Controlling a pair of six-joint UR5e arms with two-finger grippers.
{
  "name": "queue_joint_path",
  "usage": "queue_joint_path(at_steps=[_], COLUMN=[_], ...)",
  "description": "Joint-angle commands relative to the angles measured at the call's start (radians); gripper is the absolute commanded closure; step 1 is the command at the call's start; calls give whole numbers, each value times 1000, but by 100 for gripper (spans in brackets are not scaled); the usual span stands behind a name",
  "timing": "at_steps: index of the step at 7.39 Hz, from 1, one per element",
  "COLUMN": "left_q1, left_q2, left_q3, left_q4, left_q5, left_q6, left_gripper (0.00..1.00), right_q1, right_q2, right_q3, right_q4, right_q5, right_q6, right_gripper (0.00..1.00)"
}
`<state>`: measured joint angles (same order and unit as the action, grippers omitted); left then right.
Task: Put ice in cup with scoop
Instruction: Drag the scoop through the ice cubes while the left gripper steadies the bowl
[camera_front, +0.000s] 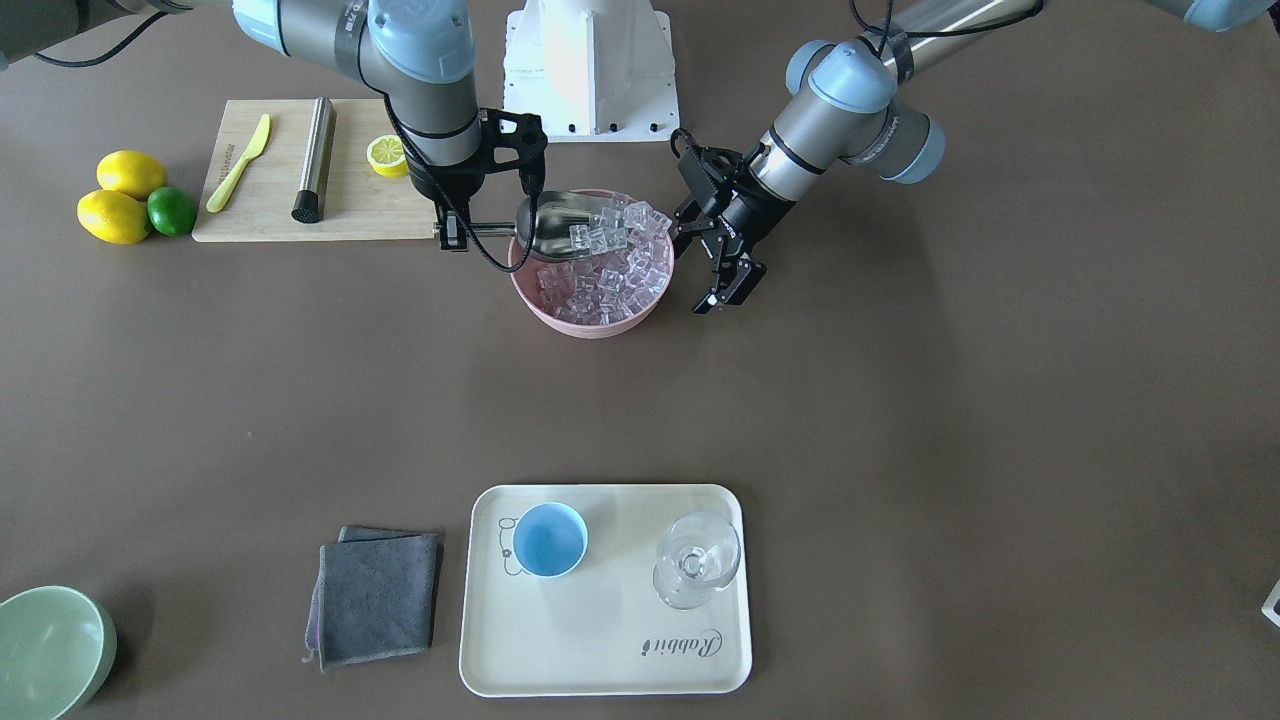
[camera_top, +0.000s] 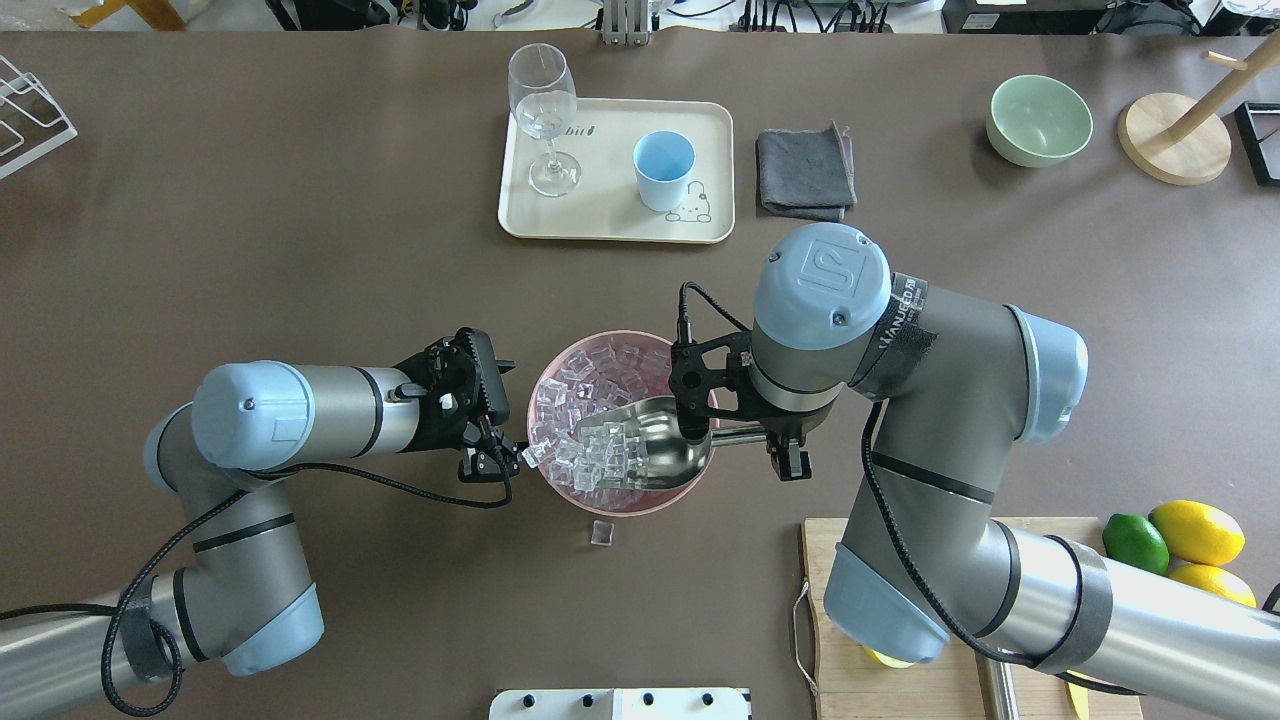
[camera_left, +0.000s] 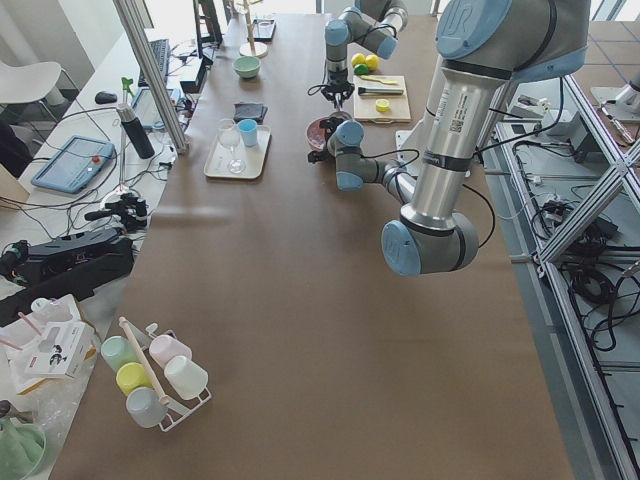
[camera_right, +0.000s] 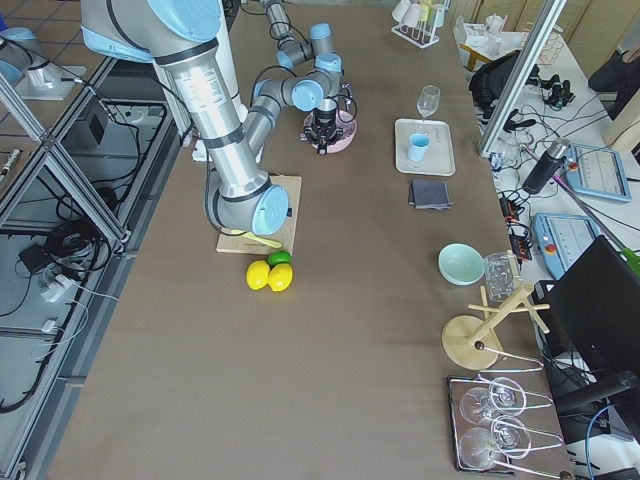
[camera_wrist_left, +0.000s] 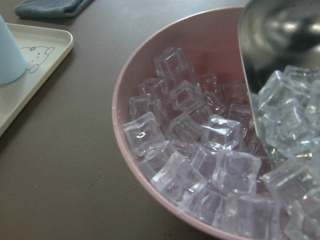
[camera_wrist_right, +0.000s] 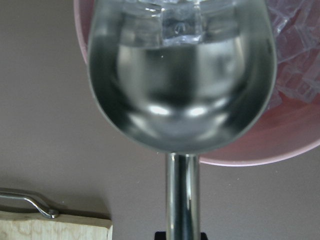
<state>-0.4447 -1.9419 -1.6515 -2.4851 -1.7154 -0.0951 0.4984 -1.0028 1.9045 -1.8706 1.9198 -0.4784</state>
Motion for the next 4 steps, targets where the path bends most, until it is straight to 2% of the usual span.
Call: queue_joint_path(at_steps=[1, 3, 4], left_q1=[0, -3, -8], left_q2=[0, 9, 12], left_q3=[1, -11, -19], left_q4=[0, 9, 24], left_q5=[-1, -1, -1], left_q6=[0, 0, 0], left_gripper=[2, 2, 2], right_q1=[2, 15, 46], right_q2=[-10, -17, -19], right_q3=[-1, -4, -4], right_q4=[46, 77, 77], right_q5=[33, 73, 123], right_q6=[-5, -5, -6], right_gripper=[100, 100, 100])
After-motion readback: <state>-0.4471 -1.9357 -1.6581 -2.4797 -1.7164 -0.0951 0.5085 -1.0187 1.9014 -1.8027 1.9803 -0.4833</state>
